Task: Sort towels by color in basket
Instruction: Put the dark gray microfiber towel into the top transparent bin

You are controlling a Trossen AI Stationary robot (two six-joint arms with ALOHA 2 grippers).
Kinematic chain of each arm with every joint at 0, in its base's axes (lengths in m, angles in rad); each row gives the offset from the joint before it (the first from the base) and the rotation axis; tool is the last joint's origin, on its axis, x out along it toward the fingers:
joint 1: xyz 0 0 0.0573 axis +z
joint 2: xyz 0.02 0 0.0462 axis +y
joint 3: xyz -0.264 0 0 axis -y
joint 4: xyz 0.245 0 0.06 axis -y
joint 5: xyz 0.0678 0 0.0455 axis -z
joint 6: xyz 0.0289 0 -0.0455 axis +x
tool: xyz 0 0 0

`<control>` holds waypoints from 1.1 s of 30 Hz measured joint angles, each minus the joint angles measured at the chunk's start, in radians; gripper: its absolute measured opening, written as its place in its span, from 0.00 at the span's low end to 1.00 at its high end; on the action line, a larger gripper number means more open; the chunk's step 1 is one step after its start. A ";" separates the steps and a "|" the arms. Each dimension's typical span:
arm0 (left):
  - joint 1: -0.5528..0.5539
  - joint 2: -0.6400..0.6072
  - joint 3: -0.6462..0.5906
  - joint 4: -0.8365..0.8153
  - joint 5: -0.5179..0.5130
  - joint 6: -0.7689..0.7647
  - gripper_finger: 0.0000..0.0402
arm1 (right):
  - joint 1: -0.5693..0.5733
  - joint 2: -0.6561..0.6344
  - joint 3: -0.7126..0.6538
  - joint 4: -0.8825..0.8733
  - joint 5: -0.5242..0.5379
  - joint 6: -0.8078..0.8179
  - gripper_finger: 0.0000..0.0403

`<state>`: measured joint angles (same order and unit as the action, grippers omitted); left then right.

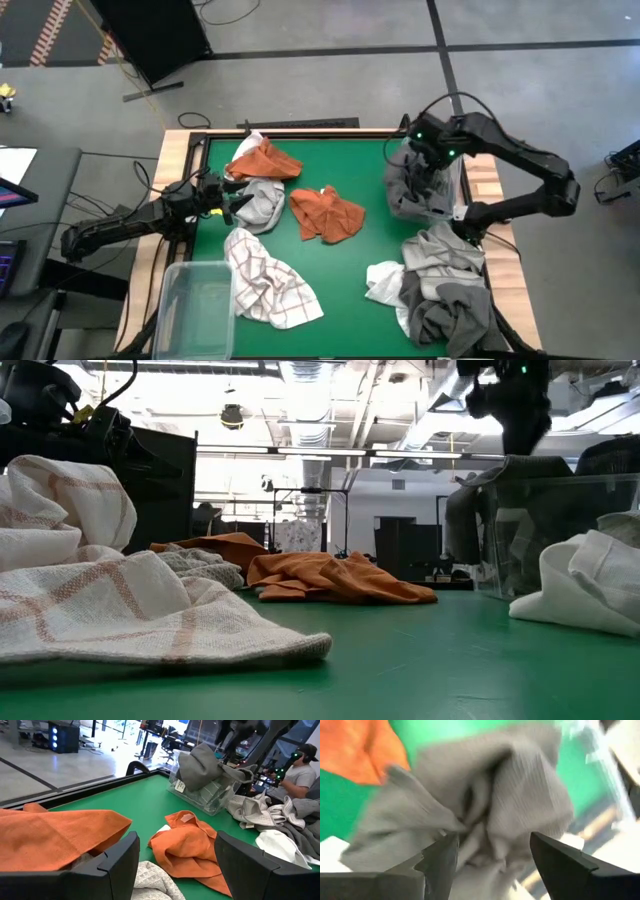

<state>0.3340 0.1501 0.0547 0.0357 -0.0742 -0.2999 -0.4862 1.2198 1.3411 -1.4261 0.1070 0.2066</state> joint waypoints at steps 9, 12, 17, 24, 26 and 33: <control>0.000 0.000 0.000 0.000 0.000 0.000 0.61 | 0.208 0.075 0.061 0.249 0.008 -0.111 0.71; 0.000 0.000 0.000 0.000 0.000 0.000 0.61 | 0.239 0.138 0.061 0.270 0.014 -0.162 0.71; 0.000 0.000 0.000 0.000 0.000 -0.001 0.61 | 0.238 0.256 0.061 0.232 0.070 -0.221 0.71; 0.000 0.000 0.000 0.000 0.000 -0.002 0.61 | 0.208 0.378 0.061 0.140 0.113 -0.260 0.71; 0.000 0.000 0.000 0.000 0.000 -0.001 0.61 | 0.196 0.403 0.061 0.115 0.117 -0.260 0.71; 0.000 0.000 0.000 0.000 0.000 -0.001 0.61 | 0.193 0.473 0.061 0.042 0.297 -0.277 0.61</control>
<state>0.3340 0.1501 0.0547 0.0353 -0.0742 -0.3008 -0.2929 1.6930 1.4025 -1.3838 0.4044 -0.0702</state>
